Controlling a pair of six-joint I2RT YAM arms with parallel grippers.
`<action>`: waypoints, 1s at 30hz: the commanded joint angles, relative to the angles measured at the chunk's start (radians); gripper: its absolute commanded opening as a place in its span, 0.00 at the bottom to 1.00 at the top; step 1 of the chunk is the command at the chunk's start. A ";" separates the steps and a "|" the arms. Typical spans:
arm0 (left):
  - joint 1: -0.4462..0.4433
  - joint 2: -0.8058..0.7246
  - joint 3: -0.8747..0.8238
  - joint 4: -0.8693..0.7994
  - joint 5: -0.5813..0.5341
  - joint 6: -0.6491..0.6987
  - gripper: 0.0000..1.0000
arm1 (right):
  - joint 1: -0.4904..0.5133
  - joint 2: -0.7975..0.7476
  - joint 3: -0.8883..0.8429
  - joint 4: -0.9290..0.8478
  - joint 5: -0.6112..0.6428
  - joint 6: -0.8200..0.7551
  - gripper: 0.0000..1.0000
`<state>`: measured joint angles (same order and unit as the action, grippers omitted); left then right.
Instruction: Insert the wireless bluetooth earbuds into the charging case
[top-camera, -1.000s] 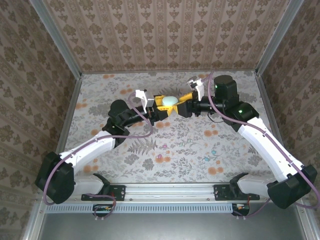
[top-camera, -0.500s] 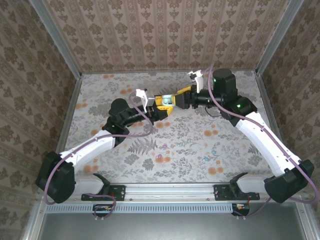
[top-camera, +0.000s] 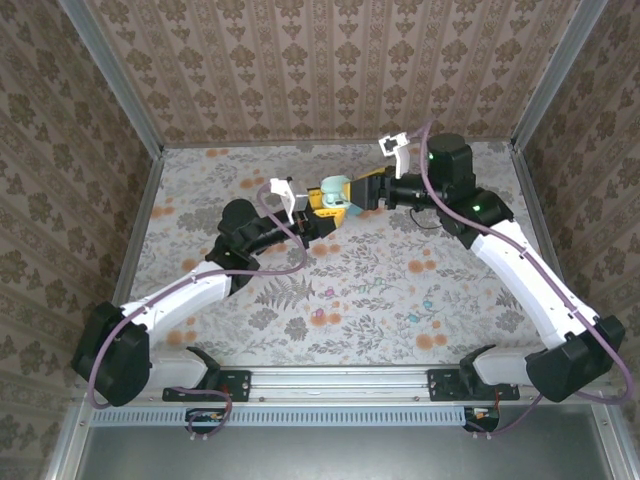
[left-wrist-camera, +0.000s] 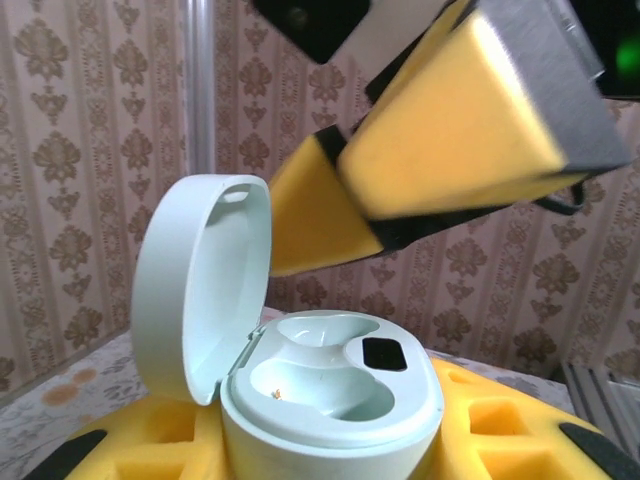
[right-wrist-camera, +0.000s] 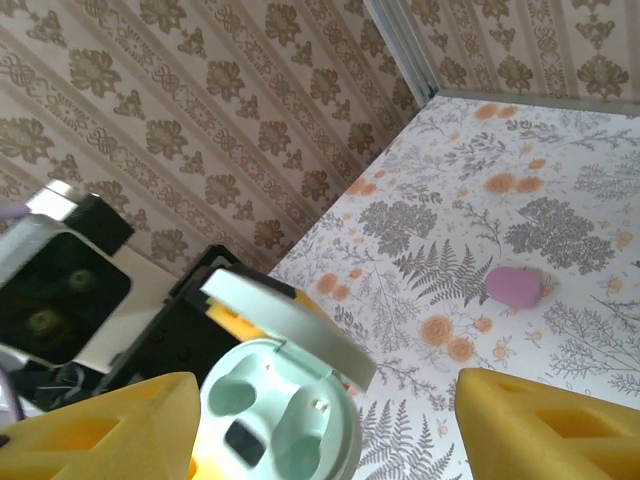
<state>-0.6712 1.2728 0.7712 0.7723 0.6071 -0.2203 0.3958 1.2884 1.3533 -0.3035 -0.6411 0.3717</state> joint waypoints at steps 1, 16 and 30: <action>0.015 0.005 -0.021 0.087 -0.037 -0.035 0.31 | -0.036 -0.064 0.017 -0.023 -0.027 0.050 0.70; 0.050 -0.049 -0.114 0.129 -0.066 -0.059 0.32 | -0.193 0.097 -0.203 -0.479 0.252 0.043 0.40; 0.052 -0.200 -0.183 0.041 -0.082 -0.048 0.32 | -0.083 0.414 -0.241 -0.366 0.223 -0.024 0.41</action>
<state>-0.6197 1.1130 0.6041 0.8352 0.5377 -0.2619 0.2951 1.6558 1.0679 -0.6811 -0.4034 0.3840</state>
